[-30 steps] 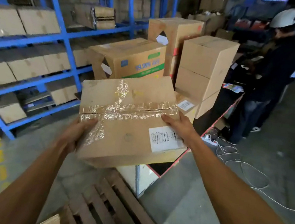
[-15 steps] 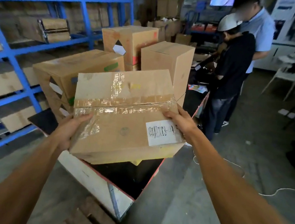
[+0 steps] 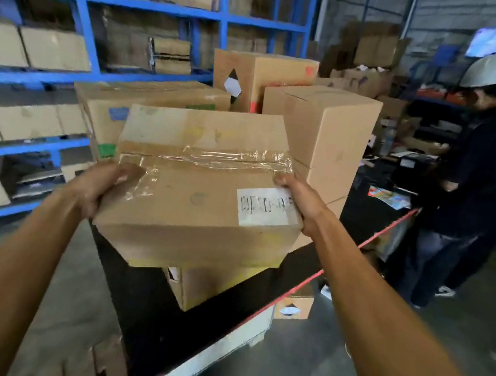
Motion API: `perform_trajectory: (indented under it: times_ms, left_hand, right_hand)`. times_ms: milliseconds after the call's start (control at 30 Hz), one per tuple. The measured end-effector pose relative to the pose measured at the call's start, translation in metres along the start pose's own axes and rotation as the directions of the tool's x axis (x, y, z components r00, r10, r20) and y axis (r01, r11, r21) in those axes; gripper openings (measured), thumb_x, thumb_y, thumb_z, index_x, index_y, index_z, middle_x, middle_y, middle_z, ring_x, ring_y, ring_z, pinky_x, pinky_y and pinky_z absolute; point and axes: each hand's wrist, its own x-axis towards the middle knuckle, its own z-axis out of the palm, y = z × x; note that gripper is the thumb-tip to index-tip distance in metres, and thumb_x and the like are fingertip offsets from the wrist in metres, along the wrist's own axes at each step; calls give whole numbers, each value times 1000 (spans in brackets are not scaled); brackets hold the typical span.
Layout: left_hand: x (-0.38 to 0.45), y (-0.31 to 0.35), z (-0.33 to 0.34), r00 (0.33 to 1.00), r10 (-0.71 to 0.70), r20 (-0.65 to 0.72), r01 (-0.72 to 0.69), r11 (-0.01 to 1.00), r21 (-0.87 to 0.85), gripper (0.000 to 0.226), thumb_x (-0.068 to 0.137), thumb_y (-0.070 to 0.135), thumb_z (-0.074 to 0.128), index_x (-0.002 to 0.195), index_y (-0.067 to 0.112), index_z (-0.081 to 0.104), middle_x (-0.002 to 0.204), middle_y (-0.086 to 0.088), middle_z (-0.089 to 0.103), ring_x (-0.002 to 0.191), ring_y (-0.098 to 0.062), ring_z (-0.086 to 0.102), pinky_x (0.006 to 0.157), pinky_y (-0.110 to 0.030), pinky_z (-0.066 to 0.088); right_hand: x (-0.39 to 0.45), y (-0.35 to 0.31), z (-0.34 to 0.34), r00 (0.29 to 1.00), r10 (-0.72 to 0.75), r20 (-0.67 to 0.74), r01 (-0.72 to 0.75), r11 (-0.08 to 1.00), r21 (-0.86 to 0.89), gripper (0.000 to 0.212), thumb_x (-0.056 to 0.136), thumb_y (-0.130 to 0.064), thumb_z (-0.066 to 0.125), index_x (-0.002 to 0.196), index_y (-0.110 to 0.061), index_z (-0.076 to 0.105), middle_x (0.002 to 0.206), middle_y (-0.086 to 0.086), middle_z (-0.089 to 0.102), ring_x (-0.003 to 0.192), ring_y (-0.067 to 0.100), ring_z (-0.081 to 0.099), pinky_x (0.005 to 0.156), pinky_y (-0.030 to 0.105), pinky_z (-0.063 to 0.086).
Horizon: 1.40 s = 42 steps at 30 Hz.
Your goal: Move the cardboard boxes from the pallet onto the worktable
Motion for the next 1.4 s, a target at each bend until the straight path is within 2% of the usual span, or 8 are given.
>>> perform_trajectory:
  times_ms: [267, 433, 533, 733, 933, 1033, 1233, 1400]
  left_hand:
    - [-9, 5, 57, 984, -18, -180, 4, 997, -79, 15, 92, 14, 64, 106, 13, 69, 86, -8, 77, 64, -17, 73, 56, -26, 59]
    - [11, -9, 79, 967, -23, -254, -12, 991, -136, 32, 93, 22, 63, 122, 9, 67, 107, -15, 74, 85, -26, 71, 70, -32, 60]
    - [31, -19, 90, 956, -40, -289, -15, 982, -186, 21, 93, 24, 59, 107, 12, 70, 86, -9, 75, 65, -18, 72, 66, -30, 57]
    - [63, -27, 118, 938, -120, -325, 32, 964, -263, 22, 97, 20, 46, 97, 17, 68, 66, -2, 75, 52, -16, 69, 53, -23, 54]
    - [76, -26, 133, 907, -187, -377, 73, 952, -297, 22, 96, 23, 45, 94, 16, 65, 64, -3, 73, 49, -16, 67, 59, -28, 51]
    - [71, -30, 141, 875, -201, -441, 38, 935, -351, 23, 99, 29, 44, 94, 17, 64, 62, -1, 72, 49, -15, 67, 58, -28, 51]
    - [57, -77, 169, 795, -222, -565, -103, 868, -485, 47, 102, 45, 39, 136, 20, 61, 107, -1, 71, 96, -21, 65, 81, -37, 53]
    - [47, -110, 189, 745, -292, -600, -89, 848, -523, 62, 99, 65, 34, 138, 24, 60, 137, -7, 63, 127, -32, 56, 108, -55, 43]
  right_hand:
    - [80, -19, -57, 966, 70, 251, -89, 994, 66, 10, 97, -16, 51, 92, -24, 54, 71, 7, 75, 63, 21, 73, 49, 27, 56]
    - [131, -13, -73, 940, 23, 342, -78, 986, 150, 37, 89, -22, 55, 126, -17, 60, 105, 17, 75, 97, 33, 73, 78, 39, 60]
    - [166, -5, -83, 942, 81, 325, -128, 983, 128, 40, 87, -29, 55, 120, -11, 68, 115, 17, 73, 115, 36, 65, 104, 46, 46]
    - [213, 15, -94, 936, 127, 329, -188, 969, 160, 51, 80, -37, 58, 117, -5, 71, 117, 18, 72, 121, 36, 62, 109, 46, 41]
    - [236, 26, -99, 930, 96, 354, -195, 948, 253, 42, 95, -43, 49, 87, -18, 82, 95, 7, 78, 81, 20, 73, 70, 28, 54]
    - [238, 27, -94, 949, 43, 311, -154, 928, 339, 49, 102, -55, 36, 115, -25, 71, 98, 1, 78, 89, 16, 74, 68, 26, 56]
    - [219, 85, -102, 980, -137, 145, 122, 987, 102, 60, 105, -53, 24, 131, -13, 60, 113, -1, 68, 102, 13, 65, 75, 14, 53]
    - [207, 134, -115, 940, -239, 242, 283, 944, -169, 50, 105, -47, 31, 147, -24, 46, 132, 1, 62, 114, 18, 60, 92, 30, 46]
